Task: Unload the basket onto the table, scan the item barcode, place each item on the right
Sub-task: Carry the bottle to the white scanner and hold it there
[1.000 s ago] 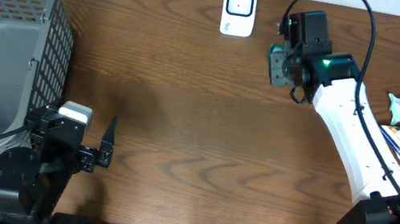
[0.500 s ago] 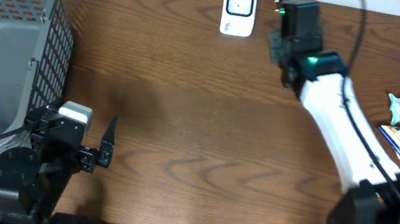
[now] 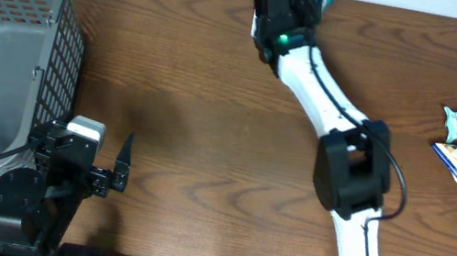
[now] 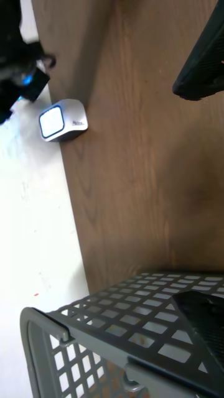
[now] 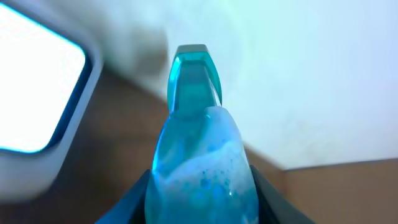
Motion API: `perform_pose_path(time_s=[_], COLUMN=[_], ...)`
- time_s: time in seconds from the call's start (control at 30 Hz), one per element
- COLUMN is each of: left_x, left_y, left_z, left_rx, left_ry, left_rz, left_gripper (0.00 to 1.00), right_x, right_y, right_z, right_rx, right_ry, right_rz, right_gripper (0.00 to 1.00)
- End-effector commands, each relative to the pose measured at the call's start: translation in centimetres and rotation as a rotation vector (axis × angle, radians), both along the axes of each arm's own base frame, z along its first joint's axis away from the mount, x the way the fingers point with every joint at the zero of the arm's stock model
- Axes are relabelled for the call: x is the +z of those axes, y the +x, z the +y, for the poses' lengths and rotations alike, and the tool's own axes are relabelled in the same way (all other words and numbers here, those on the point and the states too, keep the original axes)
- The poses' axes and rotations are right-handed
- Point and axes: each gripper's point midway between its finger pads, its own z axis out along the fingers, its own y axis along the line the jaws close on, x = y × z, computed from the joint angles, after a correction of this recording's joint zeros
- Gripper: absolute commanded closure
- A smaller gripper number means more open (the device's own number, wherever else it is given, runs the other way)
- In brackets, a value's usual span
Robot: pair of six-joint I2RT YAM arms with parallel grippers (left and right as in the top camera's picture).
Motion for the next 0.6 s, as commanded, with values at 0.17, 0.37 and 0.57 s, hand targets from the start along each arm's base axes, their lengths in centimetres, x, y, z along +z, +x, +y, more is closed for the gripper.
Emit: perform_pose_path(time_s=[0.17,0.37,0.57], left_x=[0.3,0.3,0.3], left_y=[-0.1,-0.1,-0.1], left_z=[-0.2,-0.2,-0.2], left_rx=[-0.01,-0.01,-0.01], left_ry=[-0.013,-0.013,-0.013], left_rz=[-0.008,-0.008,-0.008], left_gripper=[0.02,0.02,0.02], right_x=[3.9,1.8,0.2], right_y=[0.3,0.1,-0.5], right_z=[3.9,6.7,7.9], right_rx=[-0.006,0.017,-0.006], right_ry=[-0.176,-0.29,-0.342], right_rz=[-0.115,-0.117,-0.122], right_gripper=[0.83,0.81,0.82])
